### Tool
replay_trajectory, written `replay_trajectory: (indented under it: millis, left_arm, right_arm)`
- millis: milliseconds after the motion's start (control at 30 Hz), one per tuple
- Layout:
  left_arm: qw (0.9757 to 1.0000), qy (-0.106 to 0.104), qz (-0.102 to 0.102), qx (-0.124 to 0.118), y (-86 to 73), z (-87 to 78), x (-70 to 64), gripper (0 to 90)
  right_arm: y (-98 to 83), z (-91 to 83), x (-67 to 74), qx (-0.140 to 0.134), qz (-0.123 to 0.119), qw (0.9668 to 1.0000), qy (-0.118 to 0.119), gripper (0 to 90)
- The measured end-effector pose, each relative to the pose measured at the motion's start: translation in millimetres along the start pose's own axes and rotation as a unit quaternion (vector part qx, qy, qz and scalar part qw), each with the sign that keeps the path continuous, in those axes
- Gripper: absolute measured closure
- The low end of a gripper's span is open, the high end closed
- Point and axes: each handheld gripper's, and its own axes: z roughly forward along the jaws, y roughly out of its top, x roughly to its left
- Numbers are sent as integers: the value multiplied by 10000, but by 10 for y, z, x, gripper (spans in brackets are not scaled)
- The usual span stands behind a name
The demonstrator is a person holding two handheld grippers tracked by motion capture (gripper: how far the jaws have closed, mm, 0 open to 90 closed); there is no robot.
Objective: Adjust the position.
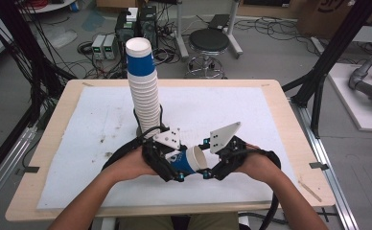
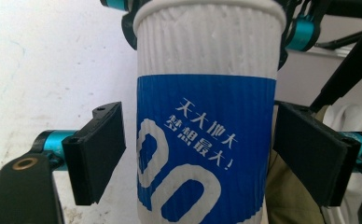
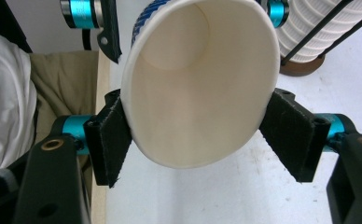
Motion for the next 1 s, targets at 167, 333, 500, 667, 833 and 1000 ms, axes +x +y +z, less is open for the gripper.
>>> replay_trajectory:
  millis: [167,333,500,667,833,1000]
  left_arm:
    - [9999,-51,-26,126,6,47,5,202]
    - [9997,-112,-40,199,7,73,11,233]
    - [9994,-165,-56,304,7,93,13,250]
    - [9991,-198,-27,369,2,123,3,290]
    - [9991,-234,-23,354,-24,152,3,295]
    - [9995,-290,-37,98,-56,139,12,288]
  right_arm:
    - [45,-1,9,151,-24,9999,22,276]
    - [82,13,19,343,-81,9994,37,276]
    - [96,38,24,415,-105,9991,64,276]
    - [114,56,40,586,-139,9982,47,276]
    - [114,76,46,674,-166,9976,66,276]
    - [106,60,38,527,-96,9985,112,248]
